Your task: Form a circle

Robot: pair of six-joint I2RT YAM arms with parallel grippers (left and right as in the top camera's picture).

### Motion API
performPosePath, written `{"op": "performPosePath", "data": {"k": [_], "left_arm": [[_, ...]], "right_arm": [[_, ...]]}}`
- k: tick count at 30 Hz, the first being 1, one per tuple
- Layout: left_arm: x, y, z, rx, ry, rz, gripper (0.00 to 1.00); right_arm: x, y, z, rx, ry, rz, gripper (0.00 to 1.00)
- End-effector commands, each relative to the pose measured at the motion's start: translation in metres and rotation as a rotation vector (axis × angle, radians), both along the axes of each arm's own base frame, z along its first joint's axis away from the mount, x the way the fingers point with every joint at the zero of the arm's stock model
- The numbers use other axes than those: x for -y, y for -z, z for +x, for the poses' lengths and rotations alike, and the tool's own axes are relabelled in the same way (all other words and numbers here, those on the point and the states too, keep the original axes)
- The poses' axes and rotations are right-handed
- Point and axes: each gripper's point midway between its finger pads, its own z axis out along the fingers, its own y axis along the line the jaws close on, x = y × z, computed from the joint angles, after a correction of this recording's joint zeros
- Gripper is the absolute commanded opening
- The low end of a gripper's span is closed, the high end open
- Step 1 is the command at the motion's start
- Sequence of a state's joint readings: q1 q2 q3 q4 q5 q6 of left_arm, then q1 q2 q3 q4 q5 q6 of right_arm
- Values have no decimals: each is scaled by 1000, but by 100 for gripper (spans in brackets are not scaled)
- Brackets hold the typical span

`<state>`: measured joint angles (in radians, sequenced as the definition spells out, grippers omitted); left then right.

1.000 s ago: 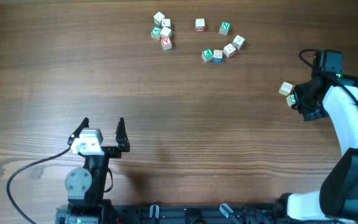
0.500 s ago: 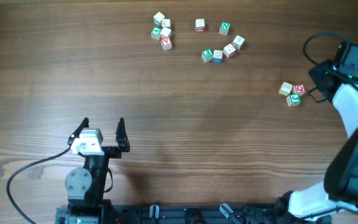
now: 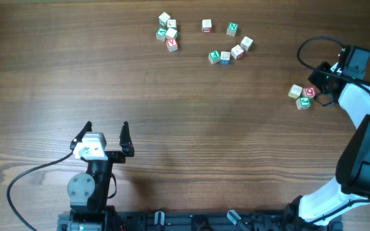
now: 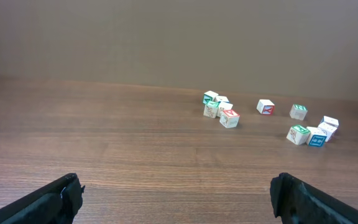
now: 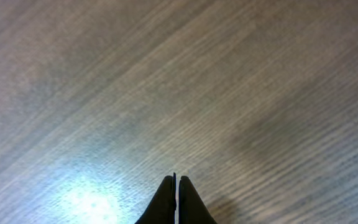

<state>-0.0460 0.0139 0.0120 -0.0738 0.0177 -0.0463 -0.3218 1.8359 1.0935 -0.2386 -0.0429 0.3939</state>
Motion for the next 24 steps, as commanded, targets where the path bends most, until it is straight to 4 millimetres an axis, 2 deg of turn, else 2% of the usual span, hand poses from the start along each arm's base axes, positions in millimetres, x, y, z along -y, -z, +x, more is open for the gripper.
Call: {"op": "performPosePath", "data": {"k": [1, 5, 24], "left_arm": [[4, 1, 0, 1, 20, -8, 100], [4, 1, 0, 1, 20, -8, 100], [4, 1, 0, 1, 20, -8, 100]], "right_arm": [[1, 18, -14, -85, 19, -5, 4], [1, 22, -22, -120, 49, 2, 5], [-14, 21, -16, -99, -69, 38, 5]]}}
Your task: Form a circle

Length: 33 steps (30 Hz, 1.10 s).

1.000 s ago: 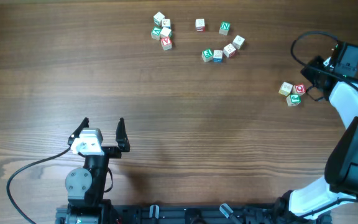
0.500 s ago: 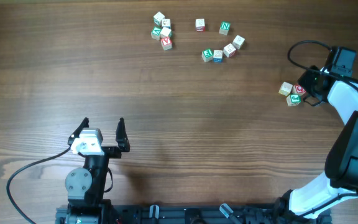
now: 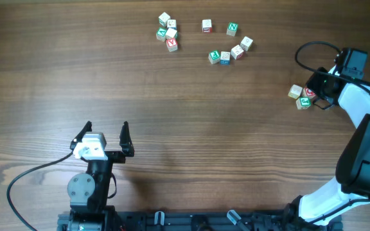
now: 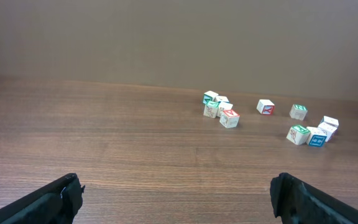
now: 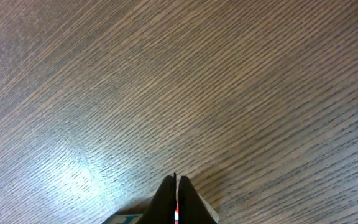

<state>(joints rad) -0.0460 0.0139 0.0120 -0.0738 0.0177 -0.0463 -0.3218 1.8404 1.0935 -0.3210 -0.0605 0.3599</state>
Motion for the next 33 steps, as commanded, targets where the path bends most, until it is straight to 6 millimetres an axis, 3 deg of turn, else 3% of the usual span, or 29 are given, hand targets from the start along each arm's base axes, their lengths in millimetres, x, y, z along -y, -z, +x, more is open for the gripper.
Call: {"op": "performPosePath", "data": {"k": [1, 33], "left_arm": [[4, 1, 0, 1, 20, -8, 100], [4, 1, 0, 1, 20, -8, 100]], "right_arm": [[-6, 9, -1, -19, -31, 15, 4], [-12, 9, -1, -16, -46, 46, 4]]}}
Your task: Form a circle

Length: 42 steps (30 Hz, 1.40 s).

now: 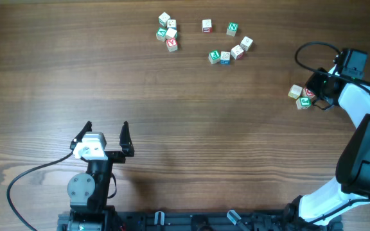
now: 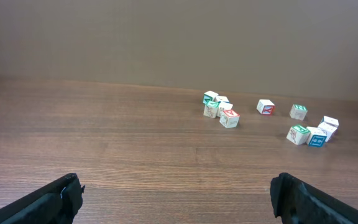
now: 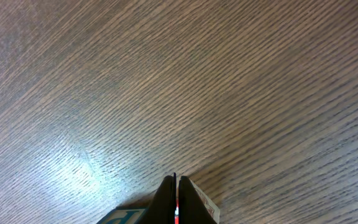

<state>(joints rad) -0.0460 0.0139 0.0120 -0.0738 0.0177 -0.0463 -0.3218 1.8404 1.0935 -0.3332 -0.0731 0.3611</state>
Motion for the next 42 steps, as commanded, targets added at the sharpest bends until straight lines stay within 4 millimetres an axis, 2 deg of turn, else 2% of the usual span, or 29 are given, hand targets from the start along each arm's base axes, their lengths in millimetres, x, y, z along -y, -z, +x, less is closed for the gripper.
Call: {"op": "performPosePath", "data": {"k": [1, 7, 10, 16, 18, 20, 21, 26, 28, 30, 33, 37, 38, 42], "left_arm": [[4, 1, 0, 1, 20, -8, 100], [4, 1, 0, 1, 20, -8, 100], [4, 1, 0, 1, 20, -8, 100], [4, 1, 0, 1, 20, -8, 100], [4, 1, 0, 1, 20, -8, 100], [4, 1, 0, 1, 20, -8, 100], [4, 1, 0, 1, 20, -8, 100], [4, 1, 0, 1, 20, -8, 100], [4, 1, 0, 1, 20, -8, 100], [4, 1, 0, 1, 20, -8, 100], [4, 1, 0, 1, 20, -8, 100], [4, 1, 0, 1, 20, -8, 100], [4, 1, 0, 1, 20, -8, 100], [4, 1, 0, 1, 20, -8, 100]], "right_arm": [[-9, 8, 1, -7, -40, 31, 4], [-9, 8, 1, -8, -38, 30, 4], [-1, 8, 1, -10, 9, 8, 4], [11, -12, 20, 61, 42, -20, 4], [1, -16, 26, 90, 5, 31, 4], [-24, -25, 35, 149, -128, 124, 4], [-30, -28, 37, 164, -166, 141, 4], [-39, -30, 31, 154, -201, 172, 4], [-63, -33, 25, 156, -262, 297, 4], [-93, -45, 26, 195, -346, 422, 4], [-112, -42, 27, 169, -362, 412, 5], [-141, -37, 35, 153, -419, 311, 4], [-141, -37, 39, 154, -412, 280, 5], [-115, -31, 40, 90, -266, 148, 5]]}}
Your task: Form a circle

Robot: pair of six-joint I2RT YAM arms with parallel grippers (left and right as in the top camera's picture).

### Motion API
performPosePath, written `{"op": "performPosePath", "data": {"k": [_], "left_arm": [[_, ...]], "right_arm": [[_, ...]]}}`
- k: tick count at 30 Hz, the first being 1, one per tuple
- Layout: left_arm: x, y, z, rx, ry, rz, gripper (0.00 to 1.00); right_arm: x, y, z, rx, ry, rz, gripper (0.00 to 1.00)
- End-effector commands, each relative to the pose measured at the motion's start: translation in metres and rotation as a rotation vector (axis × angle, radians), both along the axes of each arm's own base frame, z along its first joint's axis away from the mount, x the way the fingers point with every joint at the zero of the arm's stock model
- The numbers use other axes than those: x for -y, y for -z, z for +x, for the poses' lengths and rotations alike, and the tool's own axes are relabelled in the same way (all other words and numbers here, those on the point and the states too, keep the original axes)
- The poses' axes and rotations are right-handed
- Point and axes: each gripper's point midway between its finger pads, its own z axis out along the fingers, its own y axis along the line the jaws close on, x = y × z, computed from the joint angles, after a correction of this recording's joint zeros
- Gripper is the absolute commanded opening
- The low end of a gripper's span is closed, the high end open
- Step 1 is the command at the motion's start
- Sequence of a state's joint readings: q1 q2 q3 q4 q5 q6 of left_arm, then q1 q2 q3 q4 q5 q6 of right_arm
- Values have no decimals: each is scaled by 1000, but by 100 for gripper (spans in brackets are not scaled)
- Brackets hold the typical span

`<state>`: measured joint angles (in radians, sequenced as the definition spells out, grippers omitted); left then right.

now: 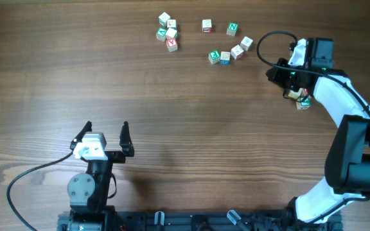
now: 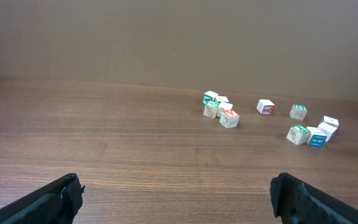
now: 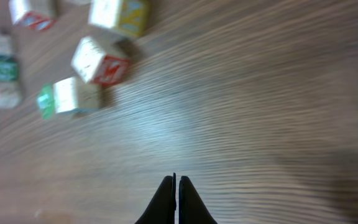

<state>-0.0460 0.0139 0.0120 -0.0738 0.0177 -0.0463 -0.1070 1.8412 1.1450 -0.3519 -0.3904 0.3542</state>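
Several small lettered wooden cubes lie at the far side of the table. A tight cluster [image 1: 167, 31] sits on the left. A loose arc runs from a red-marked cube [image 1: 206, 25] and a green one [image 1: 232, 28] down to a green cube [image 1: 214, 56]. Two more cubes [image 1: 295, 94] show at the right, partly under my right arm. My right gripper [image 1: 273, 72] is shut with nothing in it, between those cubes and the arc. Its own view, with the gripper [image 3: 176, 186] low in frame, is blurred, with a red-lettered cube [image 3: 101, 61] ahead. My left gripper [image 1: 105, 131] stands open near the front.
The brown wooden table [image 1: 191, 128] fills the view. The right arm's black cable [image 1: 262, 48] loops over the table close to the arc of cubes. In the left wrist view the cubes [image 2: 229, 117] lie far ahead of the open gripper [image 2: 176, 199].
My right gripper has moved from the right-hand cubes to a spot left of and beyond them, nearer the arc. It is still shut. The left arm has not moved.
At first my shut right gripper was just right of the three cubes at the right edge. Then it was at those cubes and stayed there. Now it lies between them and the arc of cubes. The far cubes and the left arm have kept their places.
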Motion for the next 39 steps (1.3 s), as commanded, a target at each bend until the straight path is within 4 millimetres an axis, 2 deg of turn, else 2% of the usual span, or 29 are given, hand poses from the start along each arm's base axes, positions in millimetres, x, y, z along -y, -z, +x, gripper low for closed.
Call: {"op": "performPosePath", "data": {"k": [1, 3, 6, 15, 21, 25, 26, 28, 29, 30, 32, 33, 34, 35, 38, 39], "left_arm": [[4, 1, 0, 1, 20, -8, 100], [4, 1, 0, 1, 20, -8, 100], [4, 1, 0, 1, 20, -8, 100], [4, 1, 0, 1, 20, -8, 100], [4, 1, 0, 1, 20, -8, 100], [4, 1, 0, 1, 20, -8, 100], [4, 1, 0, 1, 20, -8, 100], [4, 1, 0, 1, 20, -8, 100], [4, 1, 0, 1, 20, -8, 100], [4, 1, 0, 1, 20, -8, 100], [4, 1, 0, 1, 20, -8, 100], [4, 1, 0, 1, 20, -8, 100], [4, 1, 0, 1, 20, -8, 100], [4, 1, 0, 1, 20, -8, 100], [4, 1, 0, 1, 20, -8, 100], [4, 1, 0, 1, 20, -8, 100]], "right_arm": [[30, -6, 12, 9, 120, -126, 4], [37, -13, 19, 28, 143, -162, 5], [61, -14, 20, 20, 253, -249, 5], [79, -5, 4, -54, 315, -341, 4], [82, 7, 2, -81, 312, -363, 5], [81, 7, 4, -75, 309, -359, 4], [79, 4, 6, -65, 297, -353, 4], [67, -18, 10, -29, 243, -307, 4], [67, -40, 4, -13, 260, -300, 4], [66, -54, -3, -6, 264, -298, 4], [70, -82, -32, -34, 327, -304, 4], [75, -88, -53, -84, 397, -311, 4], [81, -90, -75, -148, 477, -319, 4], [84, -88, -89, -195, 526, -326, 4], [83, -67, -102, -258, 573, -311, 5], [84, -45, -115, -307, 647, -291, 4]]}}
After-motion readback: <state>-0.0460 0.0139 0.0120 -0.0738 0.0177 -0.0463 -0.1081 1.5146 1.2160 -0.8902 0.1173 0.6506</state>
